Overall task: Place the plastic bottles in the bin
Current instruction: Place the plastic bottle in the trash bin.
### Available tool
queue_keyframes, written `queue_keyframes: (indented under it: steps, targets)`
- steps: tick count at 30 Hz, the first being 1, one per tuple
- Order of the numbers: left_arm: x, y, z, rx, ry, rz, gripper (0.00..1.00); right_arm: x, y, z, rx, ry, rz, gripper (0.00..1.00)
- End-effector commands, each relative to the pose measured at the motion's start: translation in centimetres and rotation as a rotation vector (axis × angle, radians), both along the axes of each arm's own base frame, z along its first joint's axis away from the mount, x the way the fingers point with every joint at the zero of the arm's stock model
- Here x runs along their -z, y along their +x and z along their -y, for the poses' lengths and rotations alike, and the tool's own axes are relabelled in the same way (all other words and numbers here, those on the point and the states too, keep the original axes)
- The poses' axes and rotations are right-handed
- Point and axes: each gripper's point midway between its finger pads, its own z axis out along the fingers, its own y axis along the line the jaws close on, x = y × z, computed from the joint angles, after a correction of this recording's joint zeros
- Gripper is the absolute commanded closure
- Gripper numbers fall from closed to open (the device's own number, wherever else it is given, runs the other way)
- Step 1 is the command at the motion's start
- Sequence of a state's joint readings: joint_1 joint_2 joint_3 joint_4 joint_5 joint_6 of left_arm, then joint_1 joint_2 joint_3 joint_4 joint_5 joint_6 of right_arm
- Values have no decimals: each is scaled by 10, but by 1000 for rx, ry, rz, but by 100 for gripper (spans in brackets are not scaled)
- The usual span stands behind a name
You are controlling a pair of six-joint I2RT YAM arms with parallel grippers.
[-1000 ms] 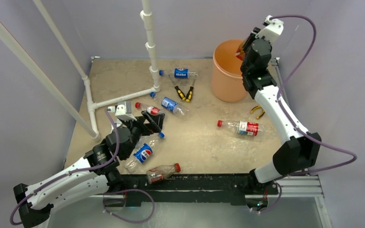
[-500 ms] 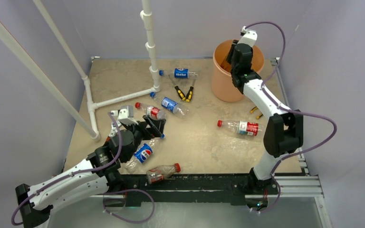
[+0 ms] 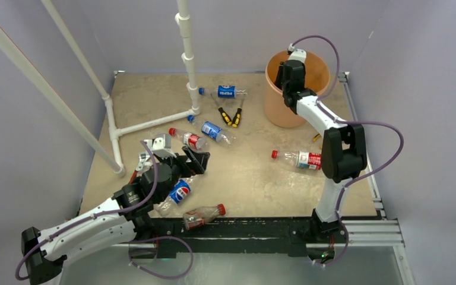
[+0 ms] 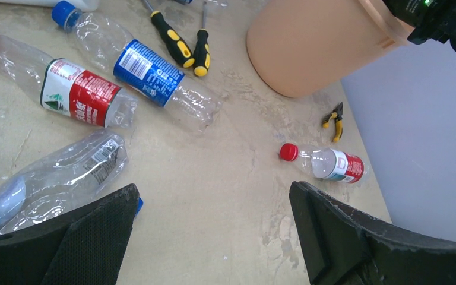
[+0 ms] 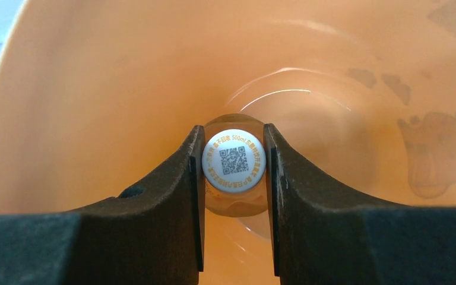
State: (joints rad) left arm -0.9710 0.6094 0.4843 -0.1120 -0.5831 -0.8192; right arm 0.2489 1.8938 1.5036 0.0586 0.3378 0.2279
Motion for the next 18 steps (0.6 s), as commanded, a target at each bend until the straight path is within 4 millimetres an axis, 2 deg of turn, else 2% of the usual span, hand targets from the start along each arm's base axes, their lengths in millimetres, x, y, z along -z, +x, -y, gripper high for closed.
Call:
queue_keyframes:
  steps: [1,3,7,11,16,18]
  targets:
    - [0,-1,6,17,-39,-3,2,-24,5,-5,-24,52,40,83]
    - [0,-1,6,18,-40,-3,2,-29,5,-7,-33,62,50,61]
    - [-1,-2,6,19,-41,-4,2,-50,4,-6,-27,80,81,41]
    - [-2,-2,6,18,-47,-3,2,-80,3,-3,-12,89,129,31]
    - [-6,-2,5,15,-49,-4,2,-117,0,-1,-2,114,172,28]
    - [-7,-1,3,2,-43,-14,2,-139,-5,0,5,140,208,26]
